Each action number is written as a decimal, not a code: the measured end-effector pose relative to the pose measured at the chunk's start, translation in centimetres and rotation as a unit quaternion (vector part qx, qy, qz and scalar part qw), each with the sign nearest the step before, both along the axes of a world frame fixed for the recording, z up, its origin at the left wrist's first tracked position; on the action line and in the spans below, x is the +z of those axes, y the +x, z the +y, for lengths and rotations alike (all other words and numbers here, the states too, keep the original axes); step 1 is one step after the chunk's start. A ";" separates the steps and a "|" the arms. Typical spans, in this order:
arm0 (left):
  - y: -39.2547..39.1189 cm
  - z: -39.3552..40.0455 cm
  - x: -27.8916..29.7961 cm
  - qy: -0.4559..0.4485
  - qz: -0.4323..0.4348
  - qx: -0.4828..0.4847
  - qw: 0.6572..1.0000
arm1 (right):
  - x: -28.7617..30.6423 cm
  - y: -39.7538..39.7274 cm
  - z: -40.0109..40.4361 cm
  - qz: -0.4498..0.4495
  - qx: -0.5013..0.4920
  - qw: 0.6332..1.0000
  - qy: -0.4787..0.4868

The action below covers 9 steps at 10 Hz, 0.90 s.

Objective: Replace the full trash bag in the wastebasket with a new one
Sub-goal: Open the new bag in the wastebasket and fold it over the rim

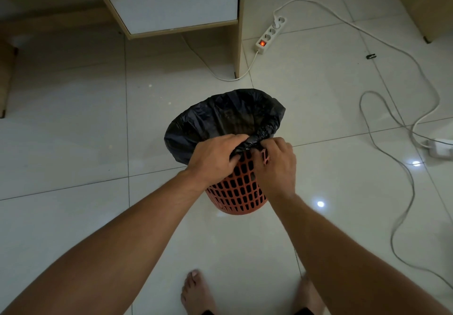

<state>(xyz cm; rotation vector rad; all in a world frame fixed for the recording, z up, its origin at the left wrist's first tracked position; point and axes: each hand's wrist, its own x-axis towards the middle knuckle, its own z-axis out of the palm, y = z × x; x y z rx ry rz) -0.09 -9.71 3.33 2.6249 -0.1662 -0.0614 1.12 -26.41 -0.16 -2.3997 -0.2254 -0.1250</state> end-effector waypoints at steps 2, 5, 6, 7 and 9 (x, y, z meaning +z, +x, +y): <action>-0.1 0.4 0.1 0.010 -0.013 0.010 1.000 | 2.9 2.1 -1.4 0.560 -0.020 0.634 0.534; -0.2 -1.1 0.1 0.018 -0.015 -0.002 1.000 | 2.0 -0.1 0.9 0.342 -0.261 0.779 0.456; 0.0 -1.4 0.1 0.010 -0.007 -0.007 1.000 | 2.1 -0.7 1.1 0.207 -0.206 0.920 0.262; 0.2 -1.4 0.0 0.012 -0.001 0.003 1.000 | 1.5 -1.5 0.7 0.149 -0.084 0.971 0.167; 0.0 -1.2 -0.1 0.015 -0.006 0.000 1.000 | 1.5 -0.6 0.6 0.131 -0.069 0.978 0.144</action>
